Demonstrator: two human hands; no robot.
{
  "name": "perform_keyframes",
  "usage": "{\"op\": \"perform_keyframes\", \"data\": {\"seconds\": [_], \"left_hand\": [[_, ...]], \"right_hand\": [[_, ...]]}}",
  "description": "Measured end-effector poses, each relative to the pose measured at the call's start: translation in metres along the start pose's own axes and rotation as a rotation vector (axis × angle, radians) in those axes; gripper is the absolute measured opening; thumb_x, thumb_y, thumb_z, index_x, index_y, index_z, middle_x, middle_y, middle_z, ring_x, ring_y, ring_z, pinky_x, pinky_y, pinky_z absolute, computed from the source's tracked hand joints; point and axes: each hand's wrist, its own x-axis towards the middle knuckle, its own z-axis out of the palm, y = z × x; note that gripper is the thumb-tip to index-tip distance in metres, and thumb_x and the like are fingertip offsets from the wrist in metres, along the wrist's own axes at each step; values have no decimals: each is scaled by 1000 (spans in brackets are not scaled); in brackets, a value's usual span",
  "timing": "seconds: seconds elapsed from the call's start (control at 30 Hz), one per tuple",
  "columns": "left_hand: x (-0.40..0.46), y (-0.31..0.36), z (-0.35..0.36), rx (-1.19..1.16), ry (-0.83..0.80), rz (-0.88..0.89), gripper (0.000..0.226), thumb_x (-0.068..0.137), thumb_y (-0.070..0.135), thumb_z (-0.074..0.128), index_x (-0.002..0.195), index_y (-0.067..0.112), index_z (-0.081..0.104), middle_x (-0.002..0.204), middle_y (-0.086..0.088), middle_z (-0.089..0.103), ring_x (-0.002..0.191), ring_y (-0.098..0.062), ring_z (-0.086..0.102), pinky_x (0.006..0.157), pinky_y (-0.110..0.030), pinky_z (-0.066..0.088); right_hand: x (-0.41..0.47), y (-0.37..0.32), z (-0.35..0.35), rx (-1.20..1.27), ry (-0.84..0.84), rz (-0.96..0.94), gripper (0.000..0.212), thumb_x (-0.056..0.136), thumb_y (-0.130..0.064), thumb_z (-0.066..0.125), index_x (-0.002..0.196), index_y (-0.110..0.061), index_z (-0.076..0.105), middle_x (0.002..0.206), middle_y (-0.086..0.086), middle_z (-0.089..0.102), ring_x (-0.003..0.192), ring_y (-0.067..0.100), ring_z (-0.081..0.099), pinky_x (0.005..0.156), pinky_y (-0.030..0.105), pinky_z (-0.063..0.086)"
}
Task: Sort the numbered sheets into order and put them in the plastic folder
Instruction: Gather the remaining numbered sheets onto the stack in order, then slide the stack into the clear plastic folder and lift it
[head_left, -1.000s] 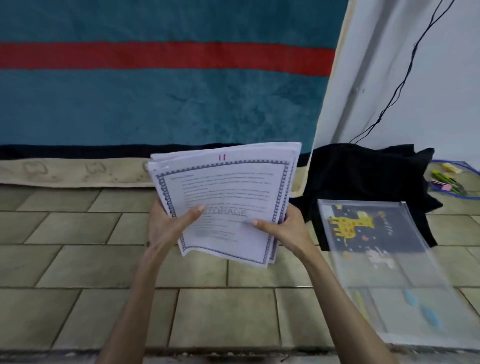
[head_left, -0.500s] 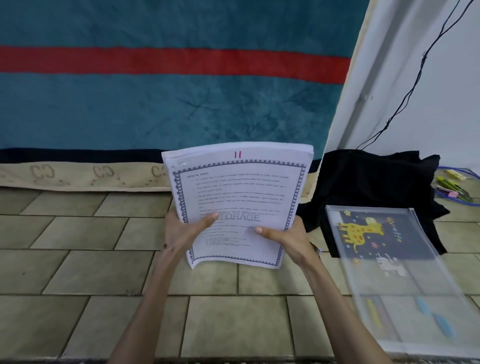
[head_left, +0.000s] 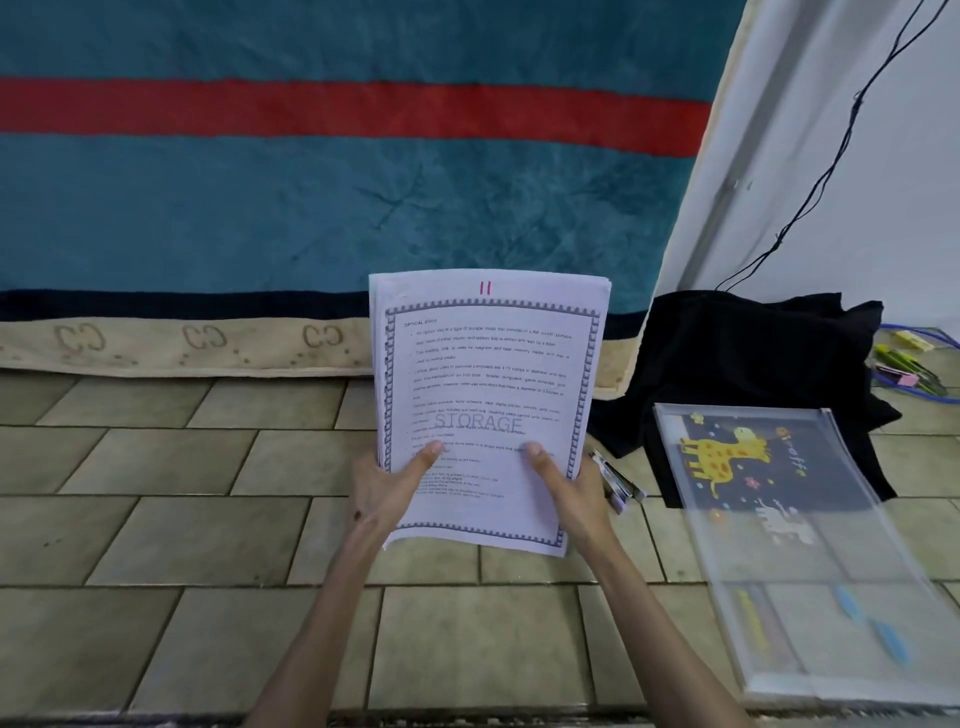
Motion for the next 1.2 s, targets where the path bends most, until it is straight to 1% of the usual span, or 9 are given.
{"op": "perform_keyframes", "data": {"seconds": [0.13,0.27,0.37,0.47,0.67,0.8,0.9,1.0,1.2], "left_hand": [[-6,6,-7,47,-109,-56,19,74,28,77,89,21,69,79,7,69,75,-7,66,62,-19,53],[-27,-17,-10,147,-189,-160,10,80,28,72,85,21,67,68,12,66,58,-1,63,45,-11,47],[-37,-36,-4,302,-108,-137,24,90,35,57,96,13,64,84,3,66,78,-17,65,60,-19,48],[-45,-48,3,493,23,-53,45,94,39,48,114,0,55,109,-14,65,103,-33,61,79,-35,50],[-62,-59,10,818,142,50,46,91,35,53,112,-6,47,100,-24,60,93,-39,57,68,-42,51],[-60,-71,17,1077,156,83,64,74,30,76,119,-9,50,108,-32,56,92,-46,56,69,-49,49],[-58,-62,30,931,239,191,61,82,19,68,131,-5,41,132,-32,40,114,-50,42,87,-60,39],[-66,-26,71,610,43,291,53,91,13,54,140,5,33,143,-19,30,130,-36,31,102,-47,33],[-90,15,199,431,-589,-115,33,87,22,54,117,11,49,119,-9,52,111,-25,52,91,-30,45]], "right_hand": [[-5,0,1,-168,198,-115,28,90,-22,61,117,-18,56,105,-19,64,96,-10,60,80,10,50],[-32,30,-1,-511,239,-87,45,97,-18,46,140,-23,36,86,-14,60,79,10,63,64,21,48],[-48,57,-2,-726,224,-3,53,99,-21,39,147,-31,20,78,3,57,59,16,52,46,25,33],[-52,66,0,-991,231,44,46,99,-20,35,144,-30,30,104,6,53,76,21,50,55,28,33],[-59,77,1,-1352,299,-54,41,80,-16,40,109,-21,68,99,11,61,74,30,55,56,34,43],[-59,72,1,-1376,251,-25,45,76,-25,35,104,-23,69,101,8,62,74,29,55,56,34,42],[-56,59,-6,-1187,237,5,41,85,-24,38,117,-21,63,113,8,56,94,31,51,74,41,43],[-43,31,-43,-947,350,-22,44,89,-30,37,127,-19,54,121,10,50,106,29,42,90,39,34],[-16,3,-195,-974,649,378,49,91,-27,48,138,-15,41,143,21,34,133,37,25,107,48,24]]}}
